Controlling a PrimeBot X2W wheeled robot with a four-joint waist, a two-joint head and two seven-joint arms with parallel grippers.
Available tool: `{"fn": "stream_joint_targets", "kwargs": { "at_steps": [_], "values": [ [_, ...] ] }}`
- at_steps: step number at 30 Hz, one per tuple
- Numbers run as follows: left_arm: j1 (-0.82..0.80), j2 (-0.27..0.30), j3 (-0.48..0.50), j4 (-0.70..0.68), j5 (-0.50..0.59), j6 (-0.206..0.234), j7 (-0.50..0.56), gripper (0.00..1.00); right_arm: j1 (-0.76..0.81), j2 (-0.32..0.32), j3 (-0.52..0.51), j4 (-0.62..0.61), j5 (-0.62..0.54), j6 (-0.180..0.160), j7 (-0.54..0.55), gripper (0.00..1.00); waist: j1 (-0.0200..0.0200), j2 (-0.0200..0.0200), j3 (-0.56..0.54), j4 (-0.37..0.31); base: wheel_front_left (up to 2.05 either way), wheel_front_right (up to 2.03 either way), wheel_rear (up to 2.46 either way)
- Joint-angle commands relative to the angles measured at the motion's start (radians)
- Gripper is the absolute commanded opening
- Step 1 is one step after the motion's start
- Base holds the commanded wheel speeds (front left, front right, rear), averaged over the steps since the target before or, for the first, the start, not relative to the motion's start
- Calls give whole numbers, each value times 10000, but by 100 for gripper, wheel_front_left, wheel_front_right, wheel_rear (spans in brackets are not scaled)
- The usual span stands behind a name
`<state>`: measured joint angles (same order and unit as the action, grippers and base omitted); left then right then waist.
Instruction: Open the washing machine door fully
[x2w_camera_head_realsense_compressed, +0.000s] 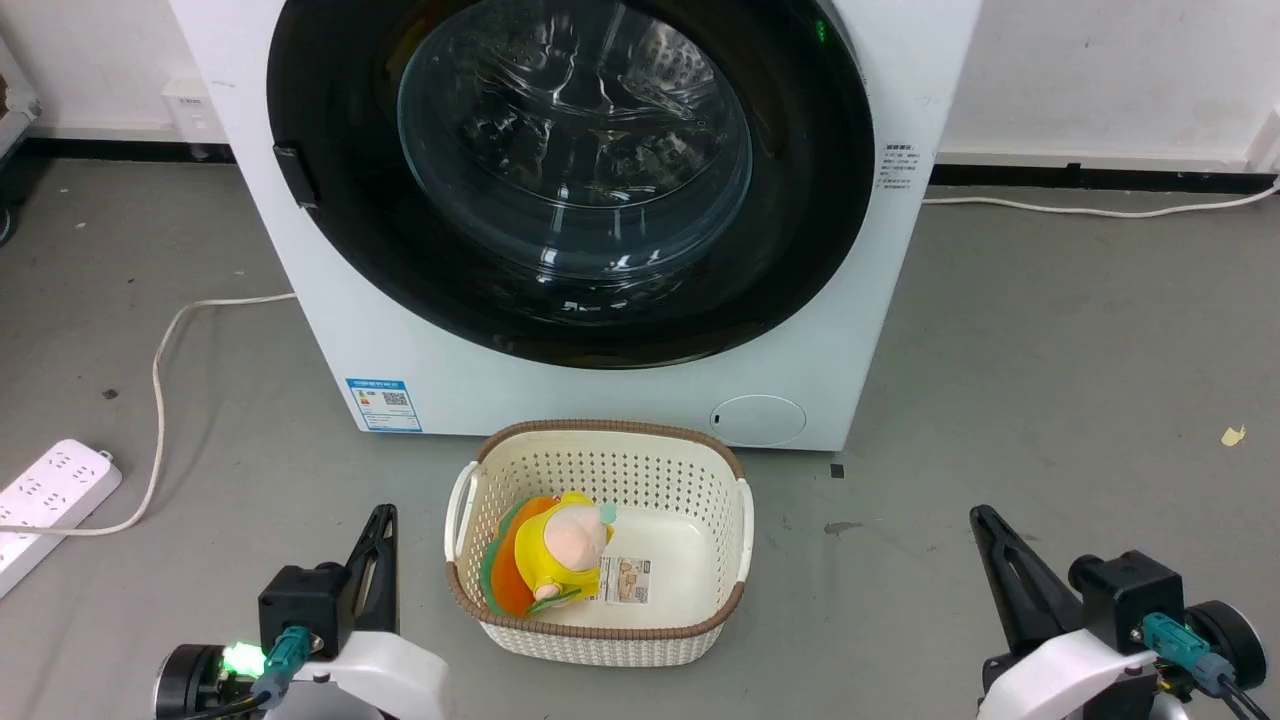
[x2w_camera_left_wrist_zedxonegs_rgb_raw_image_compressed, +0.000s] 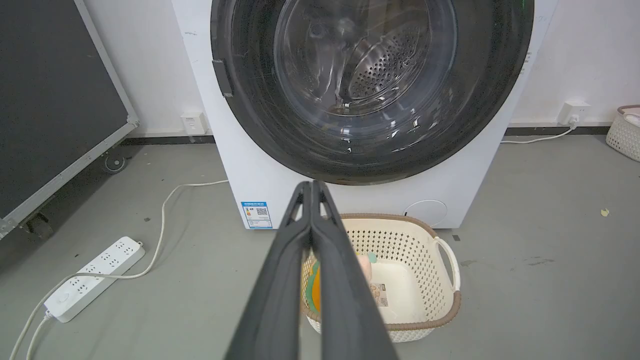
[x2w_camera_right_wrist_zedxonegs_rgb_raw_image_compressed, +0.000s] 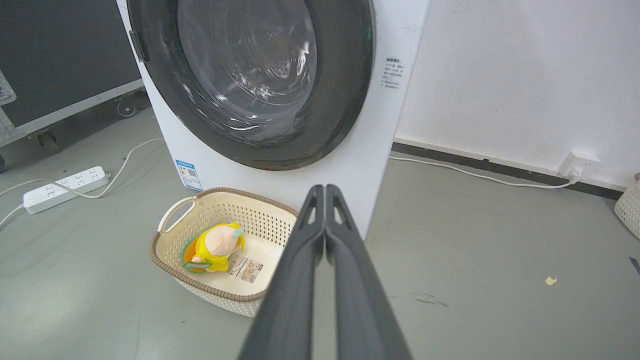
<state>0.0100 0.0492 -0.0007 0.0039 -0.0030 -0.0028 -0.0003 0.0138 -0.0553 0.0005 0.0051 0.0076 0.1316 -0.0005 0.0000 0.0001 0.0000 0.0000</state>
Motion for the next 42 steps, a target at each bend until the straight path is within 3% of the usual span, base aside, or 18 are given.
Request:
{"fn": "stream_joint_targets", "kwargs": {
  "at_steps": [1, 11, 12, 42],
  "values": [
    [-100, 10, 7, -39, 30, 28, 3, 0, -138, 51, -5, -51, -76, -9, 5, 0, 0, -1, 0, 0, 0, 0, 0],
    [-100, 10, 7, -39, 30, 28, 3, 0, -138, 51, -5, -51, -76, -9, 5, 0, 0, -1, 0, 0, 0, 0, 0],
    [-1, 0, 0, 0, 0, 0, 0, 100, -1, 0, 0, 0, 0, 0, 0, 100, 0, -1, 0, 0, 0, 0, 0],
    [29, 2, -223, 10, -50, -51, -519, 100, 64, 9, -25, -109, 310, -2, -518, 100, 0, -1, 155, -10, 0, 0, 0]
  ]
}}
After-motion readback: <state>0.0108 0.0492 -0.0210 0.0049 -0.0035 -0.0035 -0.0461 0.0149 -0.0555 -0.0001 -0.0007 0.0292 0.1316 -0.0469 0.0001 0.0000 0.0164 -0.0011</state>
